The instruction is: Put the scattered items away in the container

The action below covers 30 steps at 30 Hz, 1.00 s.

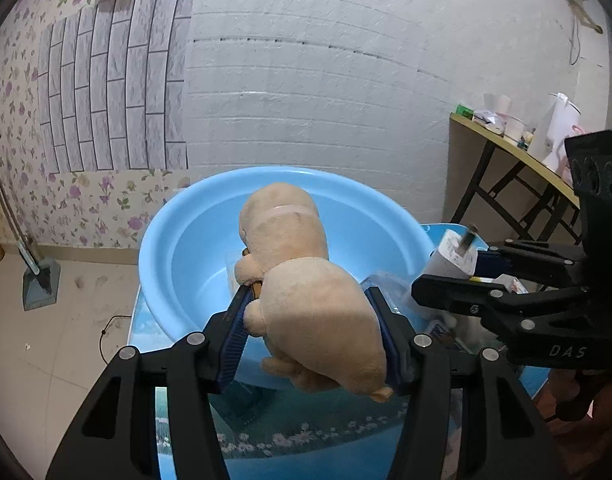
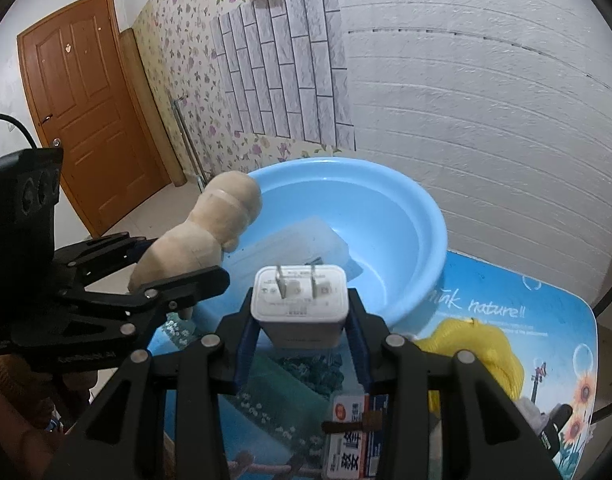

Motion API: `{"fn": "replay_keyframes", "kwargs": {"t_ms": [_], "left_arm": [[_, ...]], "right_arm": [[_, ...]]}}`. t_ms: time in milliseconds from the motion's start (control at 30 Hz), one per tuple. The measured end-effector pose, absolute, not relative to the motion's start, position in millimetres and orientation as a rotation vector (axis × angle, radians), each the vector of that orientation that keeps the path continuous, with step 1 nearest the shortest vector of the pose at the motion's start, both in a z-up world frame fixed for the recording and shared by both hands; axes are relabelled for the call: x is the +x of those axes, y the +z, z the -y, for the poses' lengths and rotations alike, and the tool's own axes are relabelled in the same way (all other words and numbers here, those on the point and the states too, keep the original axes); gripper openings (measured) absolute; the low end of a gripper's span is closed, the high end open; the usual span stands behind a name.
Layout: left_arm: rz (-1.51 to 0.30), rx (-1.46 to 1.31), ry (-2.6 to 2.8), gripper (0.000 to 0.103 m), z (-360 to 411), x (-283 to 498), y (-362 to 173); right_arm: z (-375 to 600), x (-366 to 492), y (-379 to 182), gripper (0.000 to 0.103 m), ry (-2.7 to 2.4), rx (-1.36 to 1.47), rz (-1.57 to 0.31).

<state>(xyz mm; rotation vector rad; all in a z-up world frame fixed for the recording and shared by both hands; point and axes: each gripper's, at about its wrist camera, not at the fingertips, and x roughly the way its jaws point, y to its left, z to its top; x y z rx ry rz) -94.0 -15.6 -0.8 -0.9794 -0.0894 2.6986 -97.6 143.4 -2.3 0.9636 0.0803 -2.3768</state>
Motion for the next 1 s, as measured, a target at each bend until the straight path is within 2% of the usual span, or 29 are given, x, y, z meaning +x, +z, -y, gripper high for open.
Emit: {"fn": "replay_keyframes", "kwargs": {"t_ms": [333,400,433,567,1000], "left_arm": [[0.084,-0.999,2.679,0.056,20,-105,-15],[0.083,-1.004,2.68,0.063,21,-107,-17],[0.082,-1.01,2.688,0.072,22,-108,-19],[0.087,-1.007,2.692,0.078,23,-108,-18],[0.137,-0.95,2.747,0.082,39,-96,-3]], "right_arm": [[-143,-116,-9,0.038,-2.413,0.994,-0.094],[-142,-119,-10,0.038,-2.417,0.99,-0.101],[-140,-121,-9,0.038,-2.421,0.987,-0.109],[-138,-125,-8,0.038,-2.427,0.987,-0.106],[-117,-109,5,0.038,-2.366,0.895,-0.127]]}}
